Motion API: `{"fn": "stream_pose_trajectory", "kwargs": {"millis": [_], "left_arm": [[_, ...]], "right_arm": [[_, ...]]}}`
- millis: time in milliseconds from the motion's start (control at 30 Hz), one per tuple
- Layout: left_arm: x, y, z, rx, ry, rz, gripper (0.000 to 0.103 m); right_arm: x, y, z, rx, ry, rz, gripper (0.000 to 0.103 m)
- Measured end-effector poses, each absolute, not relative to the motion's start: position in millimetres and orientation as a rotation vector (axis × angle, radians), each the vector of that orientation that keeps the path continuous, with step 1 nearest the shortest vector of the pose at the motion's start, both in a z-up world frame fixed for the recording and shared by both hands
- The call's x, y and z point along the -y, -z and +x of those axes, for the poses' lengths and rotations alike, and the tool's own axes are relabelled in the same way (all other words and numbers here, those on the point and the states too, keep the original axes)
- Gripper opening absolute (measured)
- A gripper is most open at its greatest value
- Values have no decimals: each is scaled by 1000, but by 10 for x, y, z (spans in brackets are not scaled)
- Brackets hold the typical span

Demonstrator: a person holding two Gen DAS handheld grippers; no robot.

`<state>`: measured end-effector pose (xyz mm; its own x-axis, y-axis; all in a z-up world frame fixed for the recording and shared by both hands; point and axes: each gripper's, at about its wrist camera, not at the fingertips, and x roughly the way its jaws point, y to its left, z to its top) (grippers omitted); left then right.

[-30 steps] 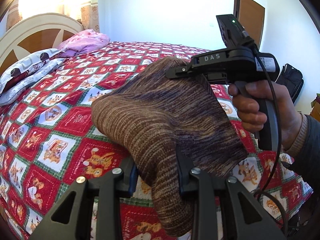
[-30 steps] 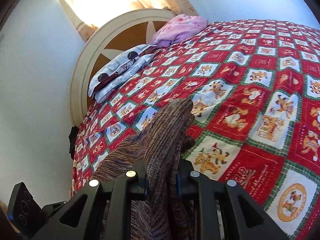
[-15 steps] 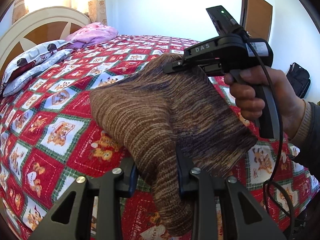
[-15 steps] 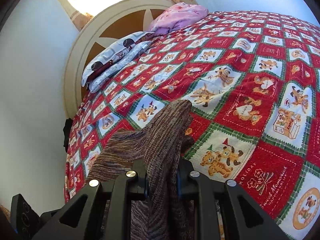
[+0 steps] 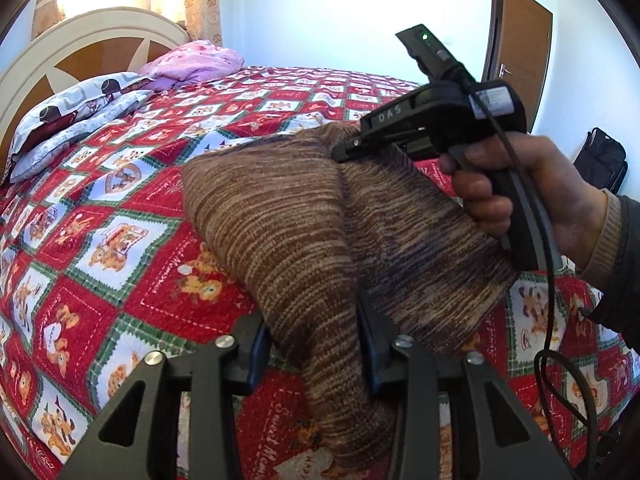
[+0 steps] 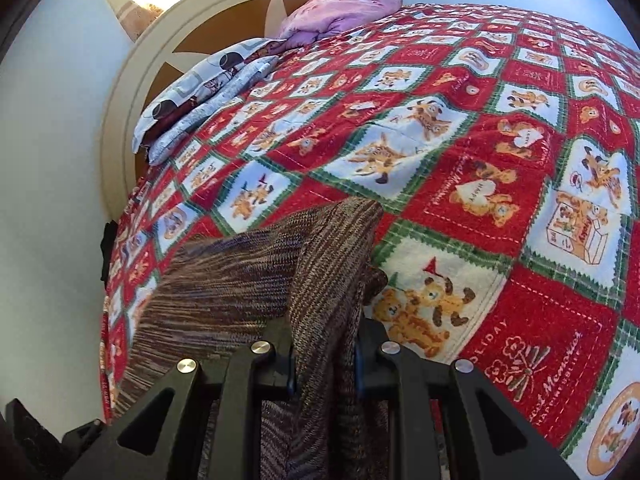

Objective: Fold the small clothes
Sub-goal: 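Open both tools and lift them off the folded sweater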

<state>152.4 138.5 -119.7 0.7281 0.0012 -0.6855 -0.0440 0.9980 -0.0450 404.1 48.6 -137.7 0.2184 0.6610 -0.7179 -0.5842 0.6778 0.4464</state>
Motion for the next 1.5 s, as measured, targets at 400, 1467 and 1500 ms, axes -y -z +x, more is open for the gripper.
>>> {"fn": "stream_pose_trajectory", "kwargs": {"millis": [400,1467,1500], "left_arm": [[-1496,822,1337,-634,-122,5,74],[-1729,1050,1536,-668,-285,-38,103],[-1702,1049,1507,-667,-284,-33,103]], "right_arm": [[336,896,3442,-877,-884,131,34],[558,1131,2614,-872,-724,20,57],[473,1170,2529,-872,-708,-60,57]]}}
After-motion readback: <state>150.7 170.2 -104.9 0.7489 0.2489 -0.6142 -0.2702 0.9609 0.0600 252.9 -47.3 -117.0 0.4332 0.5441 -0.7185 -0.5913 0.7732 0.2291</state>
